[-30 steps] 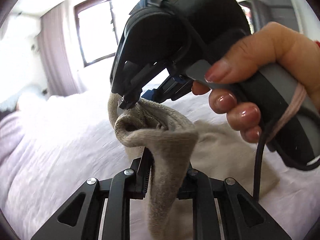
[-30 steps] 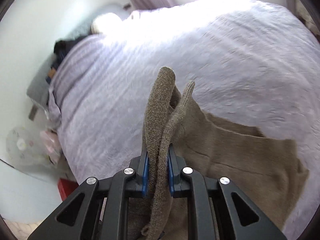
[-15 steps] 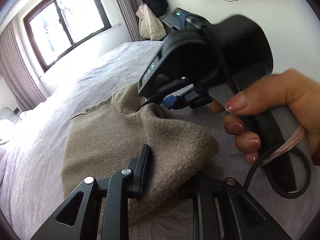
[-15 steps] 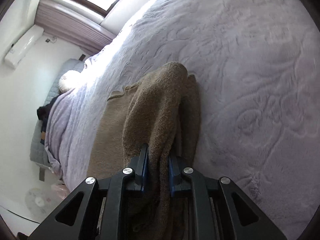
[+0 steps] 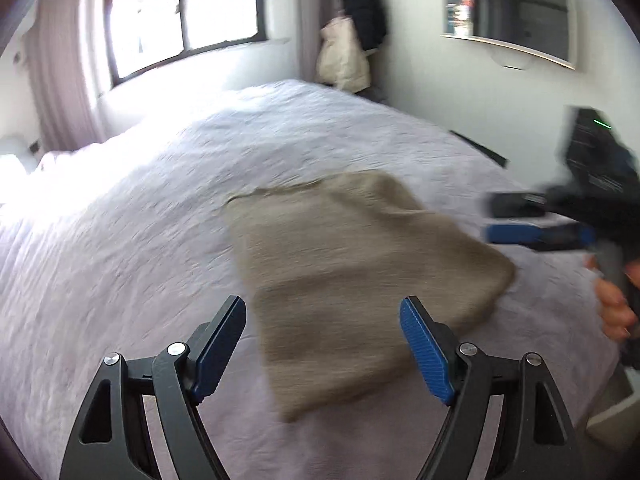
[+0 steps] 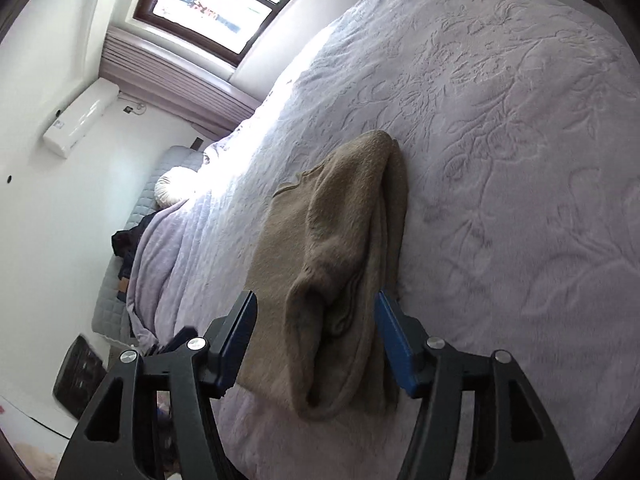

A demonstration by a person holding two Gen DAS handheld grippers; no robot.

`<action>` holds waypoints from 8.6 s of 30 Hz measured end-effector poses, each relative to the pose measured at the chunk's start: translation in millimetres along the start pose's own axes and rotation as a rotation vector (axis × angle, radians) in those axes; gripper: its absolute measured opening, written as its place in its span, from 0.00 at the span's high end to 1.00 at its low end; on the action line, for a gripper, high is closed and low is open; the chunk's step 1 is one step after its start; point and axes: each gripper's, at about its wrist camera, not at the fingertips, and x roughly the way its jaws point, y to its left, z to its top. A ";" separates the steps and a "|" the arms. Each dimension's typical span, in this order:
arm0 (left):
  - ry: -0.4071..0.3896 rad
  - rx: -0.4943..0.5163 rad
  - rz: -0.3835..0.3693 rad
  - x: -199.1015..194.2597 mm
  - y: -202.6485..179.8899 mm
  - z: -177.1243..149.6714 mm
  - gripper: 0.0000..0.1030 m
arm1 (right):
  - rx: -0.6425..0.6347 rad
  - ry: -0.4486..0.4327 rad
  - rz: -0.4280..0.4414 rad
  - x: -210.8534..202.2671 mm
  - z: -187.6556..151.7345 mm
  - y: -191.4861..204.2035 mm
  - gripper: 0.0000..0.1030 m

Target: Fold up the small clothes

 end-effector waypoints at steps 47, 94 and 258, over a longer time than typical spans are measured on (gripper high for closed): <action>0.218 -0.130 0.016 49.5 44.2 -45.4 0.04 | 0.043 0.069 -0.157 23.9 -59.6 -15.5 0.88; 0.254 -0.300 -0.218 92.4 59.9 -10.9 0.04 | 0.241 -0.049 -0.141 35.6 34.3 -72.5 0.92; 0.231 -0.284 0.290 -145.9 114.0 -204.9 0.00 | -0.329 0.040 -0.581 87.9 -261.8 210.8 0.00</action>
